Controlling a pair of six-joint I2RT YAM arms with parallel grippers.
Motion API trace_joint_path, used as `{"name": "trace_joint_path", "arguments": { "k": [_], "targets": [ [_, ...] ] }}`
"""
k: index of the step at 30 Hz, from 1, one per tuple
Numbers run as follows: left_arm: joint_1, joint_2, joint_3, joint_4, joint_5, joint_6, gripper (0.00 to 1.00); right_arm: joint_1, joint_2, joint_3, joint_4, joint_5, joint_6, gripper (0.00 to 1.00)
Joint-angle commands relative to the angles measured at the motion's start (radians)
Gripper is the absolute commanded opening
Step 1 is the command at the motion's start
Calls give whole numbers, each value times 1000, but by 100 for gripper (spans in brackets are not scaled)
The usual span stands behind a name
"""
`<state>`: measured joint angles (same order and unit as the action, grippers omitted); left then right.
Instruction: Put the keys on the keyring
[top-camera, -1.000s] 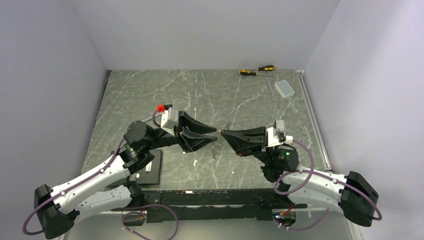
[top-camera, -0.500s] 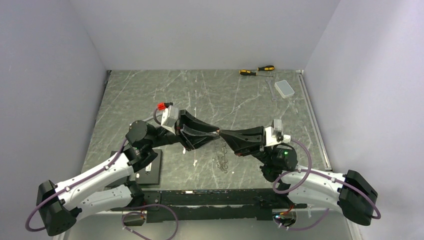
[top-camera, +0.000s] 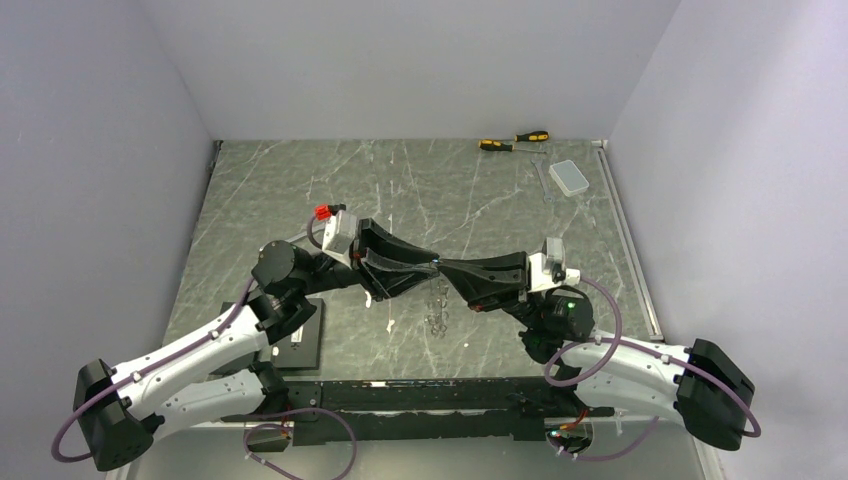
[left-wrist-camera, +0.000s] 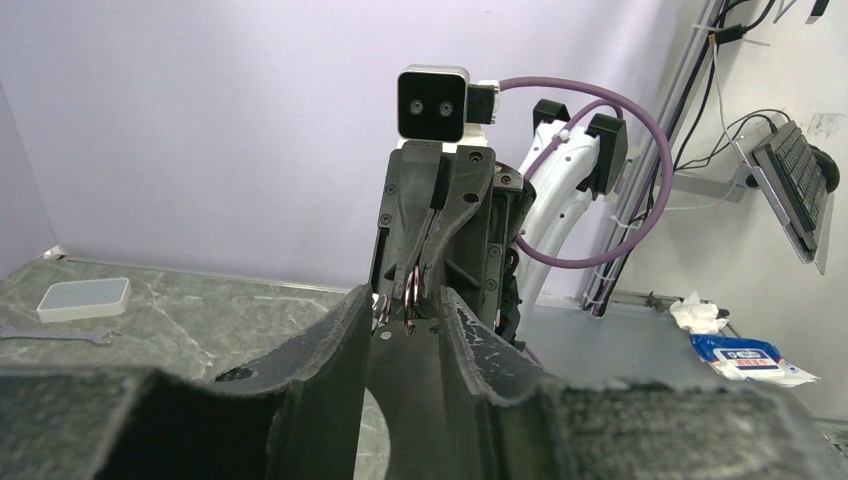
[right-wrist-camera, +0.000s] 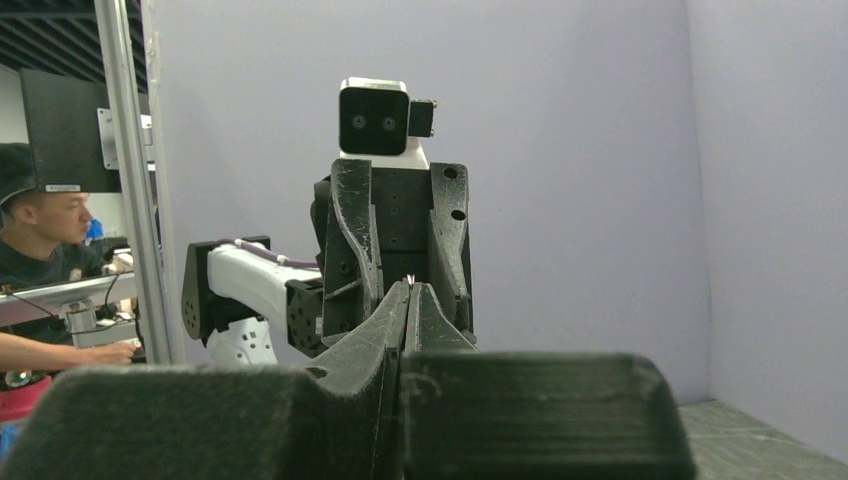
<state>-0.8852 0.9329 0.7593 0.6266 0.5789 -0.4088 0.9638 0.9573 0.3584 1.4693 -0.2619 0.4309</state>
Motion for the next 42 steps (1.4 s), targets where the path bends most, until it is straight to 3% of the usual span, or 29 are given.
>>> {"name": "trace_joint_path", "arguments": {
  "k": [1,14,24,34,37,40,42],
  "targets": [
    [-3,-7,6,21,5,-14,38,3,-14,50,87,6,9,0],
    [-4,-13,-13,10,-29,-15,50,3,-21,51,84,-2,11,0],
    [-3,-27,-15,0,-48,-12,30,2,-23,50,87,-3,15,0],
    [-4,-6,-10,32,-15,-21,27,3,0,54,100,-9,19,0],
    [-4,4,-5,41,-2,-21,18,3,4,53,106,-10,20,0],
    [-4,9,-6,66,4,-25,0,3,8,53,111,-11,22,0],
    [-5,9,-11,80,4,-28,0,3,13,53,116,-14,27,0]
  ]
}}
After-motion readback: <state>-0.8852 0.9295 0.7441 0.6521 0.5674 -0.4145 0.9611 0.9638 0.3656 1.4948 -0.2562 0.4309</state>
